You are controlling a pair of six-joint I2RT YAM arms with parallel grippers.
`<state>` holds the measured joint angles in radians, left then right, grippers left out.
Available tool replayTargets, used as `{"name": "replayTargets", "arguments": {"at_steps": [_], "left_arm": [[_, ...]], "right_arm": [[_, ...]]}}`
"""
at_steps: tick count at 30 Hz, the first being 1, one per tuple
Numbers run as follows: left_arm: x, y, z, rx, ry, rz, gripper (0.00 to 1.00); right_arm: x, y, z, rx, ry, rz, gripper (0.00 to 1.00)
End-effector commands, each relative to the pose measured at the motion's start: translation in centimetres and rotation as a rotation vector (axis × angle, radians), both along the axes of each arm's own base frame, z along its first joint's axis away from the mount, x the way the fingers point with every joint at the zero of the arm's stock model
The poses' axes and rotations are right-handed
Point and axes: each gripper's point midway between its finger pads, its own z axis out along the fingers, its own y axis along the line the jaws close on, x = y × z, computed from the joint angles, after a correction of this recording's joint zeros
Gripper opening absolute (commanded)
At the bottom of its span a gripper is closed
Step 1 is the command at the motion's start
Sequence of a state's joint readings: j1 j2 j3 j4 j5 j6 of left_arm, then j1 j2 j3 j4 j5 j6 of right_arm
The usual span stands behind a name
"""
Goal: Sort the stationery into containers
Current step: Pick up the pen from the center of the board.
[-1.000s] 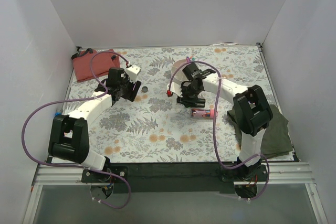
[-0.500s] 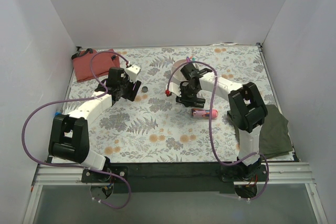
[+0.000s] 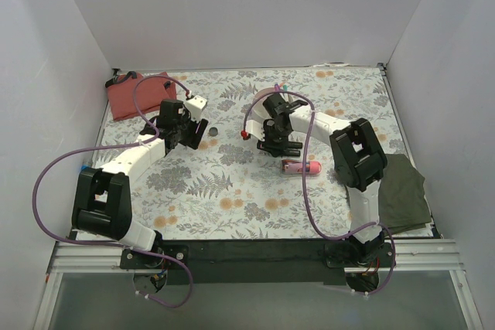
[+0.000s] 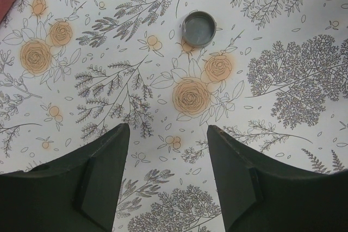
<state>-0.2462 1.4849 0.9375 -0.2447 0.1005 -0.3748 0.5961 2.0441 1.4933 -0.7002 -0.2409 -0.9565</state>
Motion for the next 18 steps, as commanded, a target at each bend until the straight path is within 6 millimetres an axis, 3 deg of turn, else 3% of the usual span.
{"name": "replayTargets", "arguments": {"at_steps": [1,3,7,11,14,15,18], "left_arm": [[0.6,-0.3,0.9,-0.012,-0.032,0.000,0.59],[0.5,-0.3,0.8,-0.013,-0.030,0.000,0.59],[0.5,-0.4,1.0,-0.015,-0.036,-0.002,0.59],[0.4,-0.3,0.9,-0.010,-0.034,-0.001,0.59],[0.4,-0.3,1.0,-0.009,-0.036,-0.002,0.59],[0.4,-0.2,1.0,-0.008,-0.037,-0.004,0.59],[0.4,-0.2,0.9,-0.006,-0.034,-0.003,0.59]], "right_arm": [[0.6,-0.2,-0.9,-0.048,0.001,-0.061,0.43],[0.7,-0.3,-1.1,-0.062,-0.009,-0.074,0.42],[0.8,-0.1,-0.9,-0.058,-0.018,-0.088,0.20],[0.9,0.2,0.5,-0.027,-0.032,-0.092,0.10],[1.4,1.3,3.6,0.046,-0.074,-0.084,0.07],[2.0,2.0,5.9,0.088,-0.111,-0.083,0.07],[2.7,3.2,10.0,0.174,-0.162,-0.087,0.06]]}}
